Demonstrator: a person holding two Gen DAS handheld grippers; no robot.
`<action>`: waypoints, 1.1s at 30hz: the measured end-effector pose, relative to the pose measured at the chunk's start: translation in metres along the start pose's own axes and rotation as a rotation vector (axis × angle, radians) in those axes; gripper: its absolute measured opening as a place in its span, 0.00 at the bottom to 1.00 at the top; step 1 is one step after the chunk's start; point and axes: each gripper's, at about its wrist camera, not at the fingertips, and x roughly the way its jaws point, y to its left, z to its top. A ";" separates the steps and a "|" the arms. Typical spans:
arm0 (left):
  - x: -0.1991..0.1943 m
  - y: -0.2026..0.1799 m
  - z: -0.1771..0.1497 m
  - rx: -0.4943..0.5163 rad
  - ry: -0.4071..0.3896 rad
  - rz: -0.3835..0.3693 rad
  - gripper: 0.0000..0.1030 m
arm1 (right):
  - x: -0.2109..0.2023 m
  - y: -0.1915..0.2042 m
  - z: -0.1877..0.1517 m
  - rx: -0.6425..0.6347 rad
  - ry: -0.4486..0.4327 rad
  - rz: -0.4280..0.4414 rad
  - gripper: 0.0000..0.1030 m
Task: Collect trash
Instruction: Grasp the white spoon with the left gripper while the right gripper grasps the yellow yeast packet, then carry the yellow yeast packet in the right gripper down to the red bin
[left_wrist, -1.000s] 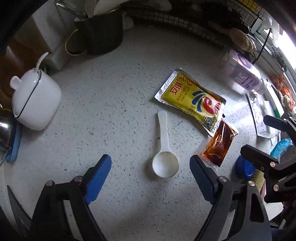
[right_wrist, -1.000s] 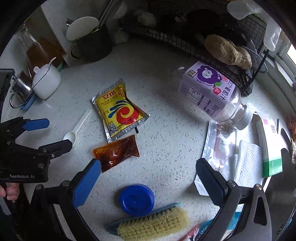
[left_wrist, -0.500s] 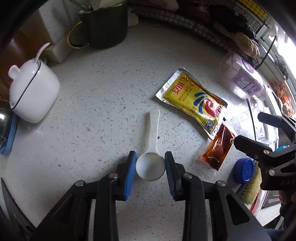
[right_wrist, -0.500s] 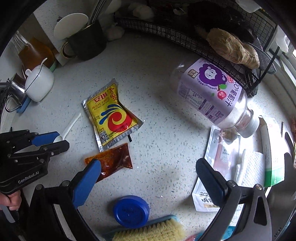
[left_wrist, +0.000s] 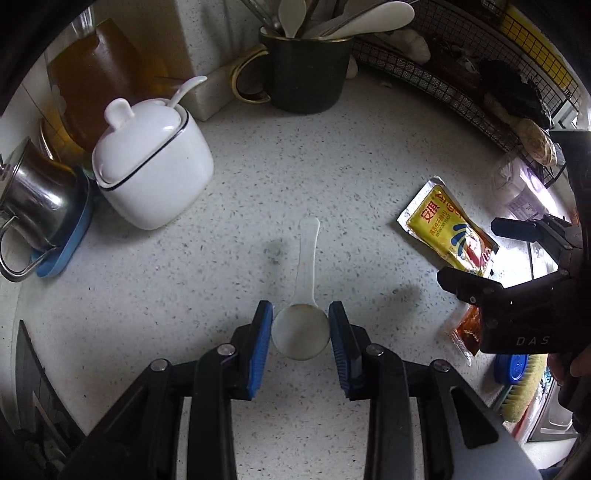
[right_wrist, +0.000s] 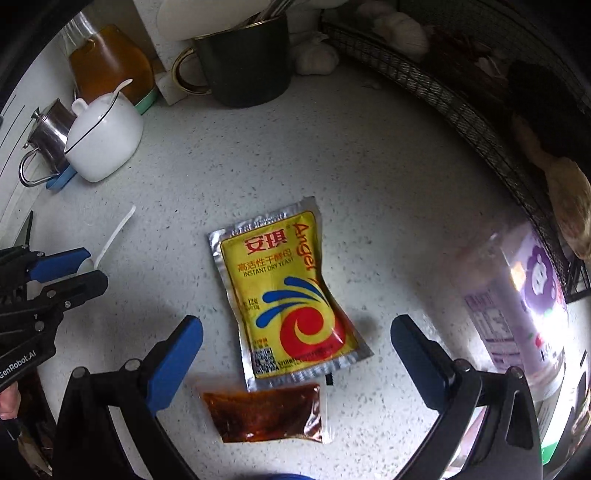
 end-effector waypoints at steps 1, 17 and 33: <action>0.000 0.001 -0.001 0.001 -0.001 0.002 0.28 | 0.003 0.001 0.002 -0.008 0.008 0.004 0.88; -0.037 -0.025 -0.002 0.057 -0.095 -0.004 0.28 | -0.065 0.006 -0.044 0.068 -0.202 0.028 0.35; -0.111 -0.164 -0.084 0.376 -0.194 -0.146 0.28 | -0.170 -0.017 -0.210 0.409 -0.300 -0.025 0.35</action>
